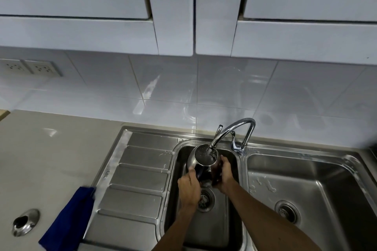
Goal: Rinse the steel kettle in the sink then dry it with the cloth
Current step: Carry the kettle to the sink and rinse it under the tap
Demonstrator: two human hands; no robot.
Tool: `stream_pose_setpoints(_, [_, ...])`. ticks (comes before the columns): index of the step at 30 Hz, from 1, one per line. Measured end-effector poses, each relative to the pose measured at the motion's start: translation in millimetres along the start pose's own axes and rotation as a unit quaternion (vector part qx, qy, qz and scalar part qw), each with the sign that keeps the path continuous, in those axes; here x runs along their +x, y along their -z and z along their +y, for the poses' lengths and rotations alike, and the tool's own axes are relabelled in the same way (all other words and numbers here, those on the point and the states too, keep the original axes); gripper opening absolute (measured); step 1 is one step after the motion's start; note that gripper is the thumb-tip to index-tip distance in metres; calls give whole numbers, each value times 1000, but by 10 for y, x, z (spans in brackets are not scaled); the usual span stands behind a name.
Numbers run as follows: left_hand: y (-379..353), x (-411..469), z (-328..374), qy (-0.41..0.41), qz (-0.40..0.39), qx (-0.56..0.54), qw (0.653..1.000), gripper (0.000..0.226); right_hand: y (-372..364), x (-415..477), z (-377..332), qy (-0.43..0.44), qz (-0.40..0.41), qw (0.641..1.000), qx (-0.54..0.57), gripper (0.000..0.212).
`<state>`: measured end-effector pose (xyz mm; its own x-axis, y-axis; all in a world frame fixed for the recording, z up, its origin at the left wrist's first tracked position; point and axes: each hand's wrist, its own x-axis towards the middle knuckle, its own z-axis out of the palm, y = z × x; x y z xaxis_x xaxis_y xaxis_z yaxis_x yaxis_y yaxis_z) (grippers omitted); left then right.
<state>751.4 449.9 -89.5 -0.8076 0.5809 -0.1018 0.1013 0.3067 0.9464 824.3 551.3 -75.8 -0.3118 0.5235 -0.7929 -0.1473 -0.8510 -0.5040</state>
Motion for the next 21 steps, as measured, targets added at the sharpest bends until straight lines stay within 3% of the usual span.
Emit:
stream_pose_setpoints(5, [-41,2,-35,-5,4,16,1000,61,48,34,-12,2,8,1000,-22,46])
stream_pose_setpoints(9, [-77,-8,-19,-1,27,21,999,60,153,222,9,11,11,997,-73,61])
stream_pose_setpoints(12, [-75,8,-8,-9,26,26,999,59,239,409,-28,22,37,990,-133,71])
stream_pose_setpoints(15, [-71,18,5,-7,27,26,999,60,290,580,-171,89,75,964,-239,76])
stream_pose_setpoints(17, [-71,21,1,-4,33,21,999,60,274,508,-357,193,96,896,-389,76])
stream_pose_setpoints(18, [-63,23,-1,-3,35,21,999,61,256,457,-459,244,91,842,-472,71])
stream_pose_setpoints(21, [-58,44,-18,-3,24,15,1000,62,218,333,-738,402,108,634,-652,63])
